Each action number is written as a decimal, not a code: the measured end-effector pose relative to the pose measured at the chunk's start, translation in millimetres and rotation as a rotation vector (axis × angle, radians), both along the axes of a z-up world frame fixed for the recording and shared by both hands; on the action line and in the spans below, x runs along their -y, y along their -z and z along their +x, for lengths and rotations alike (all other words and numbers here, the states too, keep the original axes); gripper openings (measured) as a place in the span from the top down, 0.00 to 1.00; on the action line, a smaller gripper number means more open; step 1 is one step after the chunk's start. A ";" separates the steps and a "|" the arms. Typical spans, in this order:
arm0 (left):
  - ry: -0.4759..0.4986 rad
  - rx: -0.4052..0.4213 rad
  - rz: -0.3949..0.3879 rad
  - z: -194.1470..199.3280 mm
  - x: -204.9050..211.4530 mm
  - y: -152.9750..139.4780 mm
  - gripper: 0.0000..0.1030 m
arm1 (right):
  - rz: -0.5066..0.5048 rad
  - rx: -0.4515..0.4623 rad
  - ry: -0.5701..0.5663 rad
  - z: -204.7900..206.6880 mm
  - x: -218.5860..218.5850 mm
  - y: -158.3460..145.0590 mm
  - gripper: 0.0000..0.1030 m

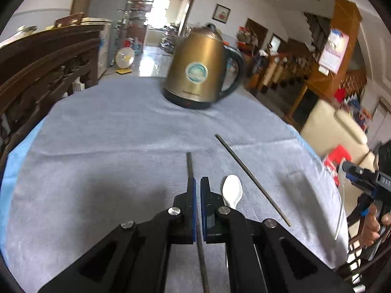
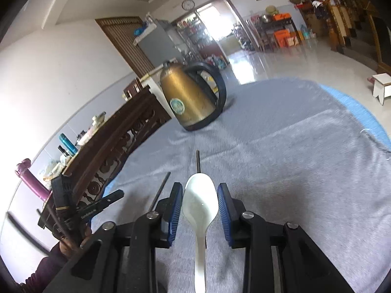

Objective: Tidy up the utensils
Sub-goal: 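Close the right tool on one white spoon while the left tool grasps another, then lift the white spoons with both tools and lower them into the cup, then open both tools to release the spoons into the cup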

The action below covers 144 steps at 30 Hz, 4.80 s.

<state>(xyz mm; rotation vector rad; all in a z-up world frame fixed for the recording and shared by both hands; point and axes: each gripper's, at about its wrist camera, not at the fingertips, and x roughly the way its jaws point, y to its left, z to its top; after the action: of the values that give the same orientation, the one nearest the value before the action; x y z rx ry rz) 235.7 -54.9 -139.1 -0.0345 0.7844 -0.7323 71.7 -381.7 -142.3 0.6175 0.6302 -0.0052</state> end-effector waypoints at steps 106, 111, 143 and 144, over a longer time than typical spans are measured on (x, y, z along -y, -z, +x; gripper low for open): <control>-0.132 0.294 -0.447 -166.5 -16.4 -80.9 0.71 | -0.385 0.541 -0.004 -84.7 -192.0 -71.8 0.69; -0.145 0.281 -0.459 -162.8 -16.5 -68.6 0.71 | -0.399 0.560 0.001 -88.2 -192.6 -68.4 0.69; -0.118 0.265 -0.470 -158.3 -14.5 -55.7 0.70 | -0.417 0.555 -0.021 -86.3 -188.7 -68.3 0.67; -0.116 0.265 -0.471 -158.1 -14.7 -55.5 0.70 | -0.416 0.553 -0.021 -85.4 -188.6 -69.0 0.67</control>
<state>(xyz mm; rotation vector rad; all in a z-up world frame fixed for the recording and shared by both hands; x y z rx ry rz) 77.5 -40.2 -83.7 -0.3970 0.3426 -0.7790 -13.8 -193.1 -73.3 0.1887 0.0887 0.0519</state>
